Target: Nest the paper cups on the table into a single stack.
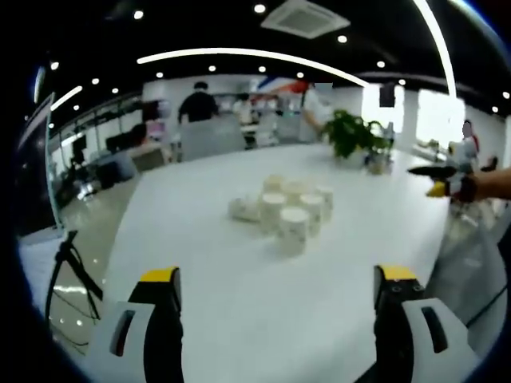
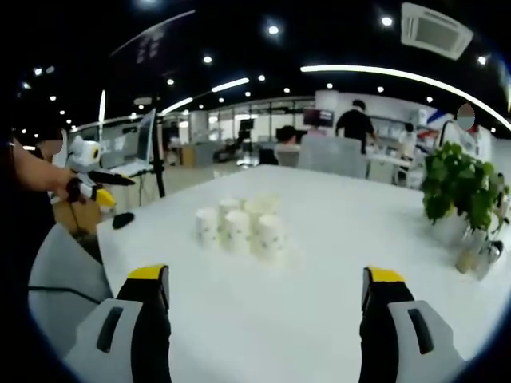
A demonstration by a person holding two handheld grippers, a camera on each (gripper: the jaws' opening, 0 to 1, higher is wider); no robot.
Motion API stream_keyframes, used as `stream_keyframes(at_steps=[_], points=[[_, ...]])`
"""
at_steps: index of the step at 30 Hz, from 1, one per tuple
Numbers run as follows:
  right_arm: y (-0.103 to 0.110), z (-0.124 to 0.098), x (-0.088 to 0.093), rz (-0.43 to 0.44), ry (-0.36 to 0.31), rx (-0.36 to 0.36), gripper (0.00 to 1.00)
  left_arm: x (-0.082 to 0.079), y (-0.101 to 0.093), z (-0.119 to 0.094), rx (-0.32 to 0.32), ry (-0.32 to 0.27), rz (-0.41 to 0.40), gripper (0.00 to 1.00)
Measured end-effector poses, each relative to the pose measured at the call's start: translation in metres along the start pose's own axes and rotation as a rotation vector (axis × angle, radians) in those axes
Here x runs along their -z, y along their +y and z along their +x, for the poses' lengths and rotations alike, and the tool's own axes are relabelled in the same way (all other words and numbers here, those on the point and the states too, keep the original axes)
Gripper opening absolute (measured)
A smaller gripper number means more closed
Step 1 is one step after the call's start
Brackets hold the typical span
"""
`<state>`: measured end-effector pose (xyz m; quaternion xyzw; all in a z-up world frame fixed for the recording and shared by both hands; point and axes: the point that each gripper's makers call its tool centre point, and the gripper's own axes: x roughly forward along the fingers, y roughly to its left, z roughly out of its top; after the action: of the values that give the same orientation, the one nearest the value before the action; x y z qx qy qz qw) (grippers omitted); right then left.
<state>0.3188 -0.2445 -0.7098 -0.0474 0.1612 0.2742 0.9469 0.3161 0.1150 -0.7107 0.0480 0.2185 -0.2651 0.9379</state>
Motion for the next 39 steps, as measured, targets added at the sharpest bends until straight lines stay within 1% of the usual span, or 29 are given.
stream_keyframes(at_steps=[1, 3, 4, 7, 9, 13, 16, 18, 20, 23, 24, 26, 30, 34, 37, 39], points=[[0.000, 0.000, 0.000, -0.001, 0.001, 0.001, 0.97, 0.001, -0.001, 0.000, 0.007, 0.009, -0.006, 0.99], [0.001, 0.000, 0.000, 0.003, 0.007, -0.007, 0.92, 0.001, -0.002, -0.001, 0.017, 0.004, -0.009, 0.99], [0.001, 0.000, 0.000, 0.001, 0.006, -0.007, 0.92, 0.001, -0.002, -0.002, 0.016, 0.001, -0.008, 0.99], [0.002, 0.001, -0.005, 0.009, -0.014, -0.006, 0.98, 0.000, -0.001, -0.003, 0.013, -0.009, -0.016, 0.99], [0.003, 0.002, -0.004, 0.013, -0.011, -0.009, 1.00, 0.001, -0.001, -0.003, 0.016, -0.010, -0.023, 0.99], [0.006, 0.003, -0.003, -0.010, 0.005, -0.009, 1.00, 0.000, 0.001, -0.003, 0.016, -0.022, -0.051, 0.99], [0.007, 0.003, -0.003, -0.009, 0.003, -0.010, 1.00, -0.002, 0.002, -0.002, 0.013, -0.026, -0.049, 0.99], [0.007, 0.004, -0.002, -0.006, 0.007, -0.008, 1.00, -0.006, 0.000, 0.000, 0.025, -0.038, -0.048, 0.99], [0.008, 0.005, -0.002, -0.003, 0.008, -0.011, 1.00, -0.008, 0.000, 0.005, 0.023, -0.046, -0.035, 0.99], [0.008, 0.008, -0.001, 0.007, 0.020, -0.010, 1.00, -0.010, 0.001, 0.014, 0.009, -0.055, -0.044, 0.96], [0.008, 0.008, 0.000, 0.012, 0.026, -0.007, 1.00, -0.011, -0.002, 0.017, 0.014, -0.058, -0.022, 0.96], [0.009, 0.010, 0.000, 0.014, 0.028, -0.009, 1.00, -0.012, -0.001, 0.023, 0.003, -0.060, 0.015, 0.96], [0.012, 0.013, -0.001, 0.009, 0.032, -0.015, 1.00, -0.015, -0.002, 0.033, 0.025, -0.065, -0.004, 0.95], [0.013, 0.015, -0.003, 0.003, 0.032, -0.019, 1.00, -0.019, -0.003, 0.040, 0.044, -0.067, 0.008, 0.95], [0.012, 0.016, 0.000, 0.001, 0.054, -0.018, 1.00, -0.019, -0.003, 0.045, 0.051, -0.058, 0.016, 0.94], [0.013, 0.016, -0.001, -0.001, 0.053, -0.019, 1.00, -0.020, -0.004, 0.049, 0.061, -0.064, 0.011, 0.94]])
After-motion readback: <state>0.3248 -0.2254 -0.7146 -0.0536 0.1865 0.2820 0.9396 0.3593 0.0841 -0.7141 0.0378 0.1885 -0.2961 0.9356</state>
